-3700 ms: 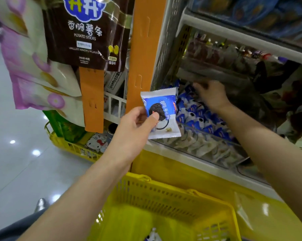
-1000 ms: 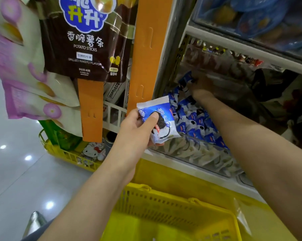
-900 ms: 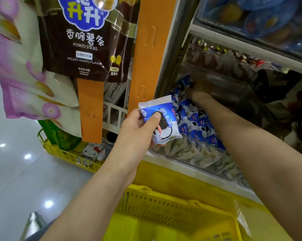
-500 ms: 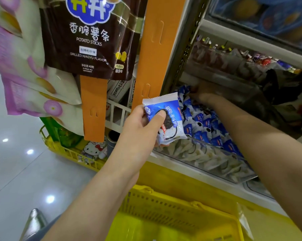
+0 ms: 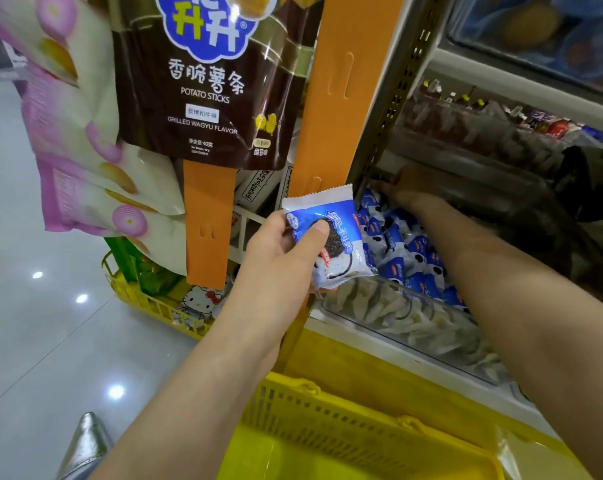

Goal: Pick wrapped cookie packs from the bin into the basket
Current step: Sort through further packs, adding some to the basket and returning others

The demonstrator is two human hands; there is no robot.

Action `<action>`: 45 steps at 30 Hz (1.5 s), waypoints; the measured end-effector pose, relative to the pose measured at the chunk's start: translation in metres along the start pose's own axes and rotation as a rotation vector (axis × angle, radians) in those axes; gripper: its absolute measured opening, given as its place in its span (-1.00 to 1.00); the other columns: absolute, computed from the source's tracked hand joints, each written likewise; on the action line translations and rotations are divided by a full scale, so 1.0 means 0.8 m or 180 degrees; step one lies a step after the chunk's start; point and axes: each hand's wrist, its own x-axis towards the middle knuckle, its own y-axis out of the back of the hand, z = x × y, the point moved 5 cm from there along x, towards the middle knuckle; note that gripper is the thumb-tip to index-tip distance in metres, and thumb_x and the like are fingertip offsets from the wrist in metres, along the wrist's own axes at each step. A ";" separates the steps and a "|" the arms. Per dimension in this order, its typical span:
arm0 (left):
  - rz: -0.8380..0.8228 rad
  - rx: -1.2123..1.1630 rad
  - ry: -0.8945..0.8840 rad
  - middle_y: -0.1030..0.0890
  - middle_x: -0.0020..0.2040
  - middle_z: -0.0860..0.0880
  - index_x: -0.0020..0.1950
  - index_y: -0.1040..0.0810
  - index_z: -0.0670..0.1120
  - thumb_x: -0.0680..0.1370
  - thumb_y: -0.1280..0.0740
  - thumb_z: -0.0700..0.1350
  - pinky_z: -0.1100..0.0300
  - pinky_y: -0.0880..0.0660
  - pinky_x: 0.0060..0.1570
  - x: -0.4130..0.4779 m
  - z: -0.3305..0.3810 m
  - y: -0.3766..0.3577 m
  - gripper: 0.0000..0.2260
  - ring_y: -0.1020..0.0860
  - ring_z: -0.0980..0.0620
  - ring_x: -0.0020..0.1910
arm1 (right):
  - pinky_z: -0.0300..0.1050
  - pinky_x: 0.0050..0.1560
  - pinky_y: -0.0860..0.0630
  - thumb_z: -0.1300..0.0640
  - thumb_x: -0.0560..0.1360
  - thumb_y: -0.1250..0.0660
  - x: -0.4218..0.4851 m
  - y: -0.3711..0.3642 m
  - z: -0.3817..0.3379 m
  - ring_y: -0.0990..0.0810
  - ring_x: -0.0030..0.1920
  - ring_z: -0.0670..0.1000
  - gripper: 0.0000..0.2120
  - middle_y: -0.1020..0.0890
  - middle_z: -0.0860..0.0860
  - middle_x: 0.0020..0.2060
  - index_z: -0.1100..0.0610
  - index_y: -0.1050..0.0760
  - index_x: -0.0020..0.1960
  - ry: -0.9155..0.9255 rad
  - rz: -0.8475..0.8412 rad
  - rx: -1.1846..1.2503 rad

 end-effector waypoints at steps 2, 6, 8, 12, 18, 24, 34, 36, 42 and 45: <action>0.0006 0.0028 0.0011 -0.66 -0.09 0.04 0.01 -0.49 0.09 0.56 -0.26 -0.11 0.29 -0.58 -0.28 0.000 0.000 -0.001 -0.89 -0.65 0.18 -0.18 | -0.12 -0.12 -0.36 -0.21 0.48 -0.26 -0.002 0.000 -0.002 -0.49 -0.16 0.10 -0.57 -0.52 0.16 -0.19 0.19 -0.45 -0.17 -0.0060 -0.0071 -0.0104; -0.0081 0.0064 0.0068 -0.65 -0.09 0.04 -0.01 -0.49 0.09 0.56 -0.25 -0.11 0.23 -0.61 -0.19 -0.005 -0.001 -0.009 -0.90 -0.65 0.17 -0.16 | -0.10 -0.15 -0.33 -0.07 0.56 -0.18 -0.027 0.014 -0.010 -0.48 -0.12 0.13 -0.68 -0.49 0.17 -0.17 0.20 -0.44 -0.08 -0.0071 0.0038 -0.0053; -0.0136 0.0071 0.0136 -0.65 -0.08 0.04 0.02 -0.50 0.07 0.56 -0.26 -0.11 0.20 -0.61 -0.14 -0.009 -0.004 -0.013 -0.90 -0.65 0.18 -0.16 | -0.15 -0.14 -0.30 0.05 0.58 -0.16 -0.057 0.029 -0.020 -0.49 -0.07 0.10 -0.76 -0.55 0.21 -0.04 0.22 -0.47 0.02 0.0169 0.0292 0.0265; -0.0216 0.0195 0.0272 -0.66 -0.05 0.04 0.09 -0.50 0.03 0.54 -0.30 -0.12 0.21 -0.59 -0.12 -0.020 -0.014 -0.022 -0.86 -0.65 0.17 -0.14 | -0.26 -0.18 -0.32 0.10 0.61 -0.11 -0.154 0.065 -0.045 -0.55 -0.06 0.07 -0.77 -0.55 0.03 -0.15 0.19 -0.49 0.09 0.0857 0.0929 0.1166; -0.0406 0.0478 0.0290 -0.66 -0.02 0.00 0.08 -0.51 0.03 0.55 -0.28 -0.19 0.31 -0.54 -0.25 -0.043 -0.030 -0.036 -0.84 -0.64 0.13 -0.11 | -0.17 -0.18 -0.45 -0.04 0.59 -0.13 -0.285 0.068 -0.051 -0.51 -0.27 -0.19 -0.78 -0.60 -0.07 -0.23 0.00 -0.52 -0.05 0.1170 0.0402 0.1802; -0.0868 0.1012 0.0384 -0.61 -0.02 0.03 0.17 -0.46 0.02 0.52 -0.31 -0.27 0.46 -0.42 -0.39 -0.060 -0.041 -0.047 -0.71 -0.57 0.27 -0.22 | -0.28 -0.19 -0.54 0.17 0.49 -0.33 -0.333 0.042 -0.024 -0.61 -0.23 -0.14 -0.93 -0.65 -0.03 -0.26 0.08 -0.57 -0.16 0.0705 -0.0281 0.2628; -0.0586 0.1627 0.0372 -0.62 -0.10 -0.19 -0.12 -0.55 -0.14 0.57 -0.24 -0.10 0.13 -0.53 -0.21 -0.065 -0.063 -0.062 -0.84 -0.58 -0.02 -0.15 | -0.23 -0.25 -0.54 0.22 0.46 -0.37 -0.368 0.005 0.025 -0.60 -0.29 -0.12 -0.88 -0.65 -0.05 -0.34 0.06 -0.55 -0.23 0.0376 -0.0152 0.2860; -0.0640 0.1726 0.0378 -0.61 -0.17 -0.17 -0.19 -0.53 -0.11 0.58 -0.23 -0.10 0.04 -0.54 -0.11 -0.066 -0.068 -0.065 -0.81 -0.58 -0.03 -0.17 | -0.21 -0.26 -0.50 0.17 0.46 -0.39 -0.375 0.008 0.028 -0.56 -0.31 -0.16 -0.89 -0.62 -0.09 -0.34 0.03 -0.52 -0.23 0.0661 0.0130 0.2363; -0.0819 0.1525 0.0665 -0.63 -0.18 -0.03 -0.05 -0.53 -0.08 0.56 -0.24 -0.04 0.26 -0.54 -0.18 -0.071 -0.084 -0.075 -0.86 -0.60 0.16 -0.24 | -0.35 -0.31 -0.44 0.11 0.46 -0.38 -0.385 0.023 0.039 -0.54 -0.30 -0.20 -0.90 -0.60 -0.15 -0.35 0.00 -0.52 -0.22 0.0844 0.0602 0.1805; -0.1062 0.1426 0.0962 -0.63 -0.07 -0.03 0.08 -0.49 -0.08 0.48 -0.36 -0.07 0.30 -0.56 -0.25 -0.076 -0.092 -0.080 -0.79 -0.61 0.19 -0.27 | -0.29 -0.39 -0.49 0.20 0.49 -0.33 -0.380 0.028 0.064 -0.57 -0.37 -0.18 -0.88 -0.61 -0.06 -0.34 0.07 -0.52 -0.21 0.0001 0.0503 0.2809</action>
